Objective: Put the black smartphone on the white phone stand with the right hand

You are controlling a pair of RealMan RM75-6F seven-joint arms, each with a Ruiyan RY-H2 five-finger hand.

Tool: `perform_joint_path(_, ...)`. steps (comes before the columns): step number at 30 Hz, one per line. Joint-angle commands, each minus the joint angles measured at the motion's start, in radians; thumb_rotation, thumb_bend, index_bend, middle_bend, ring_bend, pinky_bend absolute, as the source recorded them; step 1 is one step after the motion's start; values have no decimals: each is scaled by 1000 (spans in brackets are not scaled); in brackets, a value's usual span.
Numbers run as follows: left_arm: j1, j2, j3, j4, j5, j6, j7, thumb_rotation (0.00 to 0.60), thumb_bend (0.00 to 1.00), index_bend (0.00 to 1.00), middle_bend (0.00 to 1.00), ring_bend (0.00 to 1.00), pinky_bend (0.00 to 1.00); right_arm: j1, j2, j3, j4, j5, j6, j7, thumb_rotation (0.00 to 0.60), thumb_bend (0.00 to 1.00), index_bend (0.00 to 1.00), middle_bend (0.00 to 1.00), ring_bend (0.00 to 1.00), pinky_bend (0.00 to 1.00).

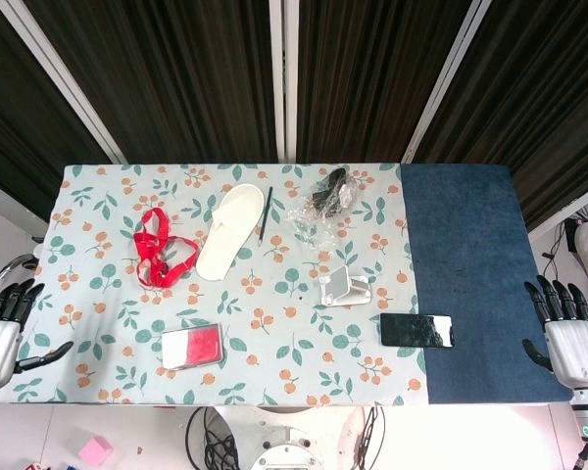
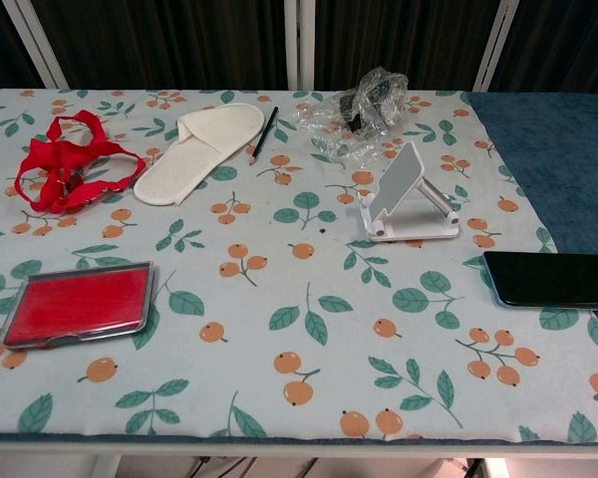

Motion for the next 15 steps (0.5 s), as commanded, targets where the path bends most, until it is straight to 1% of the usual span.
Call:
perform_joint_path(1,-3,1,1,-4,4,-4,2,83,0,92,66,71,221,0,0,0,0,2,-3,2,600,152,0,0,0,0)
perform_joint_path(10,-6,5,-3,-17,6,-11,9,86,0,93,66,71,220,0,11,-4,-16,3,-13,8,600,151,0,0,0,0)
perform_joint_path(15,-8,11,-5,-28,3,-18,12,85,0,93,66,71,221,5,32,-20,-62,8,-53,-12,600,135,0,0,0,0)
